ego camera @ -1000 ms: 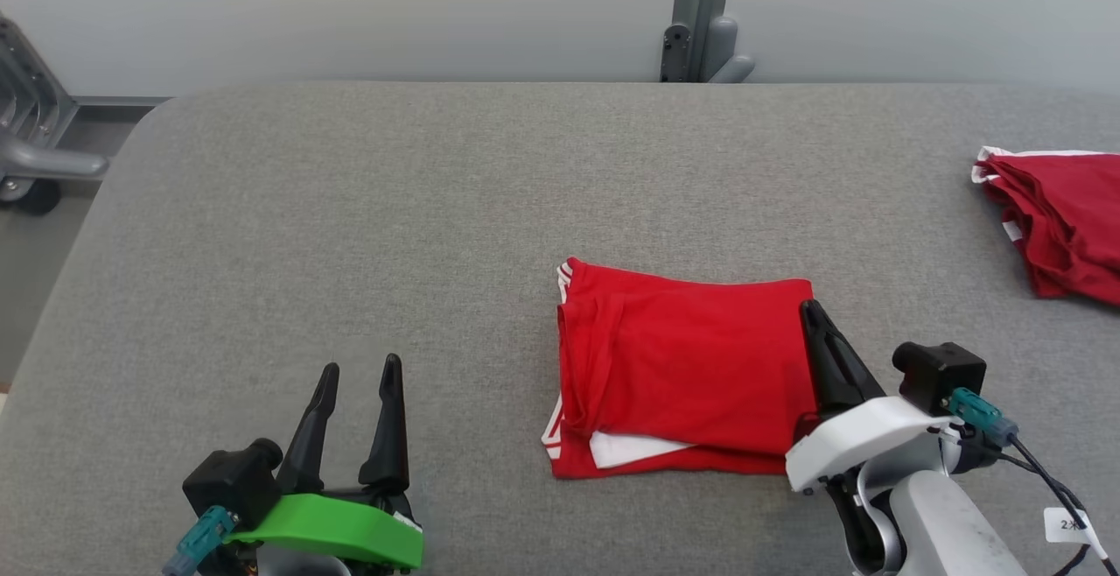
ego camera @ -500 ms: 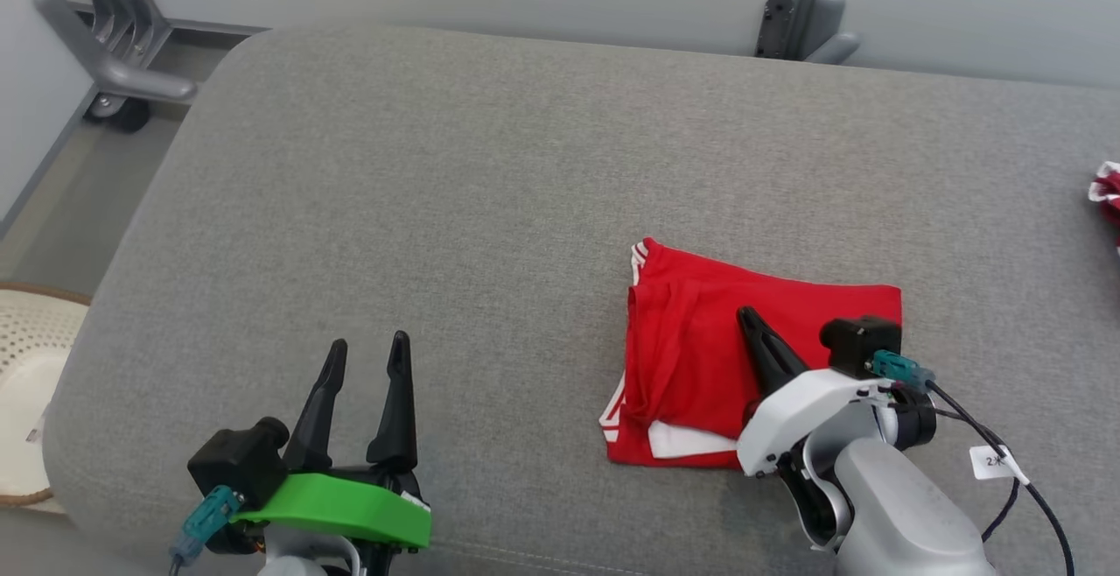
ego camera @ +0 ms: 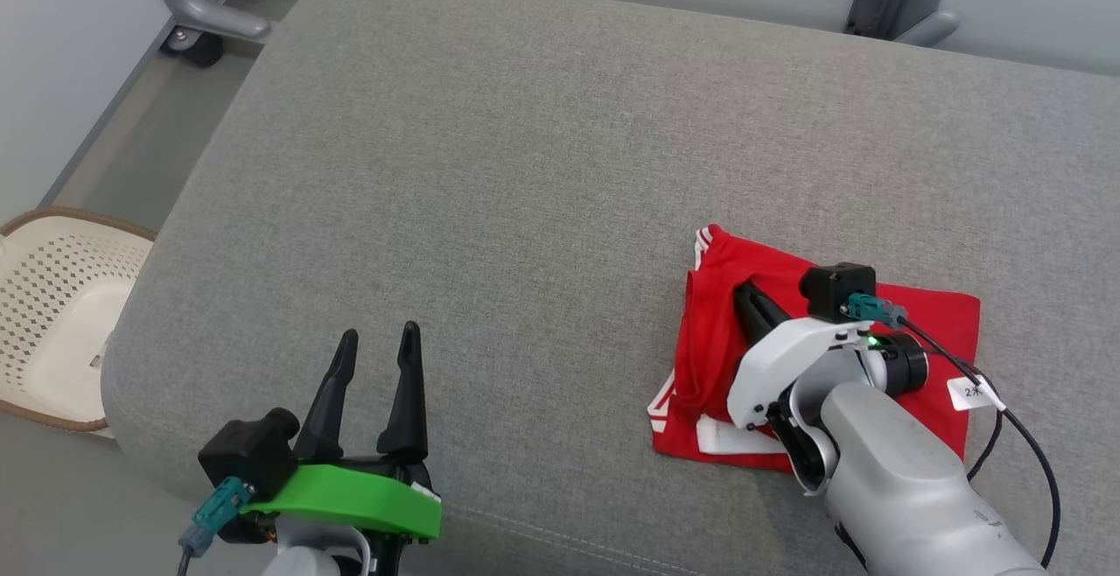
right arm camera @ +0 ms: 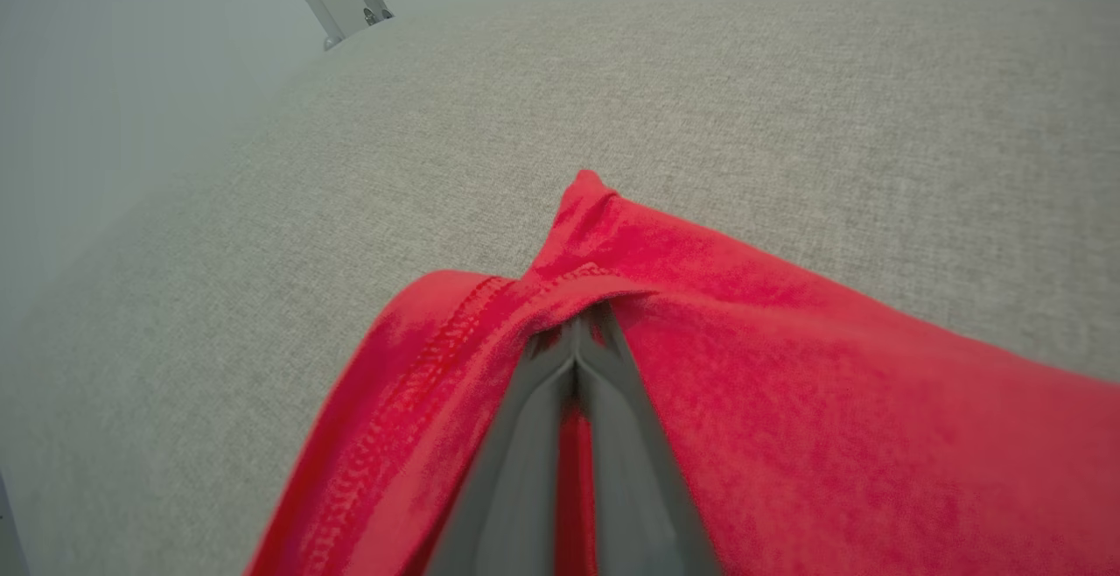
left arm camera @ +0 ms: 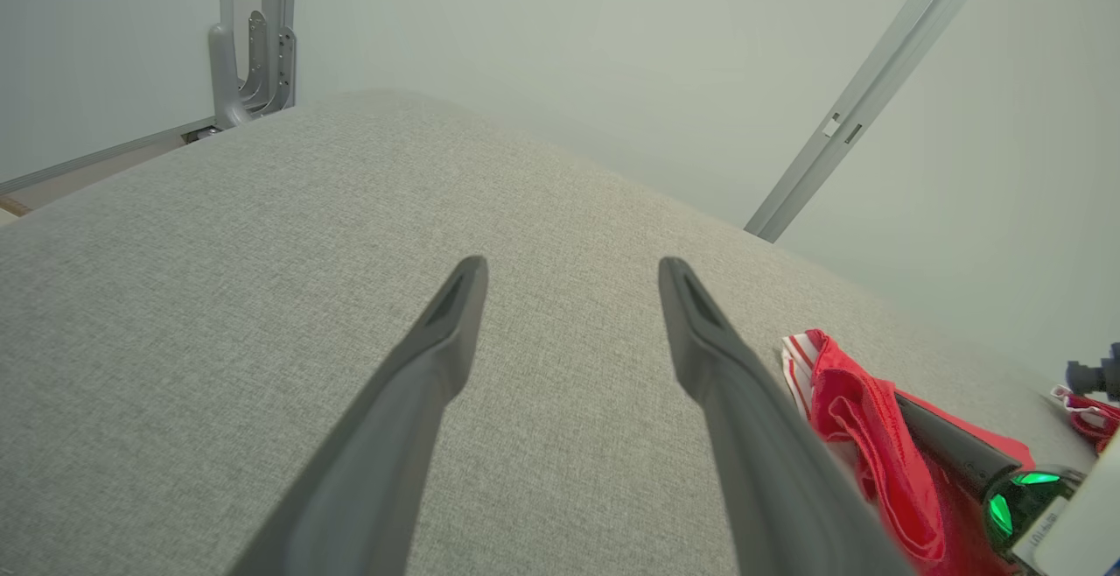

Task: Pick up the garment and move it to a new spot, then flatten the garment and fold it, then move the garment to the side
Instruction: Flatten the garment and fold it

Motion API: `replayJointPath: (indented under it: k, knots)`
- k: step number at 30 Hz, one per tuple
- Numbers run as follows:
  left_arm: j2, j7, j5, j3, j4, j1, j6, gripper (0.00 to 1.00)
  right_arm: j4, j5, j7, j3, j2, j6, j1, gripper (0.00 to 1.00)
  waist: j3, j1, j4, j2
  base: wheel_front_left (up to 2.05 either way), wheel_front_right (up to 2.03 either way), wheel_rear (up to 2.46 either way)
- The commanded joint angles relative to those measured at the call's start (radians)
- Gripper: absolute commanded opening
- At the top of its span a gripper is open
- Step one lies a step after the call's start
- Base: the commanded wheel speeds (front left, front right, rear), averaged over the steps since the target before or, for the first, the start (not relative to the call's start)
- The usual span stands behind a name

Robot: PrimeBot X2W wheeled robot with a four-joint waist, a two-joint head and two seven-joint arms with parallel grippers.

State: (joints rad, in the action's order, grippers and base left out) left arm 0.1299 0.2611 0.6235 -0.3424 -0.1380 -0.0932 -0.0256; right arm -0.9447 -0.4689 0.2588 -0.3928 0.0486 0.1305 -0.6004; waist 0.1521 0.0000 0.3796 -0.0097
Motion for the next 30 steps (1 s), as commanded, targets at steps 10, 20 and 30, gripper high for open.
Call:
replayJointPath:
  k: [10, 20, 30]
  knots:
    - [-0.02, 0.005, -0.016, 0.004, -0.011, -0.019, 0.018, 1.0, -0.004, 0.039, 0.007, -0.044, 0.003, 0.0, -0.07, 0.0, 0.015, 0.0, 0.03, 0.0097, 0.0, 0.0, 0.0]
    - [-0.031, 0.004, -0.027, 0.02, -0.019, -0.013, 0.025, 1.0, -0.052, 0.116, -0.009, -0.193, 0.003, 0.0, -0.089, 0.0, 0.012, 0.0, 0.039, 0.0097, 0.0, 0.0, 0.0]
    - [-0.033, 0.004, -0.037, 0.033, -0.023, -0.004, 0.03, 1.0, 0.035, -0.067, -0.036, -0.38, 0.004, -0.001, -0.085, 0.0, 0.003, 0.0, 0.012, 0.0097, 0.0, 0.0, 0.0]
